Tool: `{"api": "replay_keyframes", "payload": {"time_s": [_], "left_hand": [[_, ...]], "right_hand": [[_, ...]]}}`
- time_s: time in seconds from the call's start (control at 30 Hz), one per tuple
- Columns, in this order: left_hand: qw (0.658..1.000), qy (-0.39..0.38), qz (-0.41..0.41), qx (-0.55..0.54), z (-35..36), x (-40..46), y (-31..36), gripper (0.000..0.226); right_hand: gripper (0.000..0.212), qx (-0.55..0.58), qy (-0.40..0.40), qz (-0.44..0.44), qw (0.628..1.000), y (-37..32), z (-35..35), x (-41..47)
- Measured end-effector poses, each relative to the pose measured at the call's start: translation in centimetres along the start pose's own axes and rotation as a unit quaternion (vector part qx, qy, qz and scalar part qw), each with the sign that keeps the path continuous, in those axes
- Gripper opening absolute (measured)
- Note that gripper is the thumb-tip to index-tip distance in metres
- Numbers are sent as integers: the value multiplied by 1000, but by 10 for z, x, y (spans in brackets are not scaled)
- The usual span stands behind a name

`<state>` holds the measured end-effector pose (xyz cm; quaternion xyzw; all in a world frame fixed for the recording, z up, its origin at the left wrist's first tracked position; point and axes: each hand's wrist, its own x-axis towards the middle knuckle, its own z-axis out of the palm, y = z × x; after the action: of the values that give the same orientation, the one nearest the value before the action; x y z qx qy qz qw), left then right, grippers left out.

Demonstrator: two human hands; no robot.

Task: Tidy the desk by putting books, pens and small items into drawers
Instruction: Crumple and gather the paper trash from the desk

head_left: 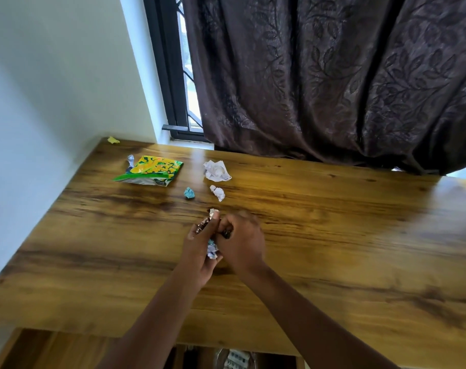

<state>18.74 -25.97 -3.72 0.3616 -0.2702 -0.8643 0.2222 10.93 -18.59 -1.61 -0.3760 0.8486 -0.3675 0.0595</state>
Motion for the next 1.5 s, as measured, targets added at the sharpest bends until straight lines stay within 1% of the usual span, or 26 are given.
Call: {"api": "replay_keyframes", "payload": {"time_s": [0.03,0.13,0.2,0.23,0.3,0.37,0.5,0.57,0.63,0.7,0.83,0.9,0.97,1.03,1.1,1.17,1.27,1.33,1.4,1.43,1.5], "left_hand": [[1000,17,6,-3,-2,0,1,67],[998,60,16,-13,-10,1,9,50],[996,87,27,-21,-17,3,16,40],[994,104,30,-29,-22,5,20,33],[990,128,32,-38,-30,7,26,24],[989,137,34,-38,-37,10,32,24],[989,141,45,-28,-46,14,41,28],[989,139,47,-21,-50,18,46,27],[990,135,46,-13,-53,22,49,28],[990,134,45,-13,-55,25,51,31],[990,131,42,-21,-58,29,56,37],[991,129,37,-23,-56,30,58,37],[991,123,34,-26,-54,30,58,34],[992,121,32,-29,-52,29,60,34],[991,128,32,-37,-53,29,62,35],[989,137,34,-53,-54,30,63,36],[985,153,38,-64,-53,32,66,31],[986,150,40,-66,-50,32,67,25],[986,148,42,-64,-48,31,67,21],[986,146,42,-60,-49,31,67,22],[988,139,42,-52,-51,32,65,35]], "right_hand": [[12,11,-2,-3,1000,-1,2,1],[15,65,-43,-15,997,-8,8,7],[21,94,-40,-21,995,-10,10,16],[25,90,-32,-22,995,-10,13,23],[34,34,-25,-30,999,-5,20,42],[42,-42,-45,-40,997,1,30,63],[52,-161,-137,-13,977,4,44,97],[58,-209,-156,-15,965,2,50,109],[62,-249,-154,-36,955,1,56,119],[60,-275,-150,-61,948,2,61,127],[40,-288,-129,-110,942,6,66,131],[31,-274,-114,-113,948,12,68,130],[20,-227,-104,-90,964,16,68,129],[13,-133,-84,-52,986,14,67,125],[10,-41,-64,-33,997,5,65,118],[10,45,-58,-21,997,-11,59,107],[10,141,-78,-23,987,-36,53,86],[11,163,-88,-42,982,-46,53,71],[13,153,-85,-66,982,-51,56,60],[14,147,-82,-68,983,-52,58,56],[13,144,-73,-58,985,-54,61,52]]}}
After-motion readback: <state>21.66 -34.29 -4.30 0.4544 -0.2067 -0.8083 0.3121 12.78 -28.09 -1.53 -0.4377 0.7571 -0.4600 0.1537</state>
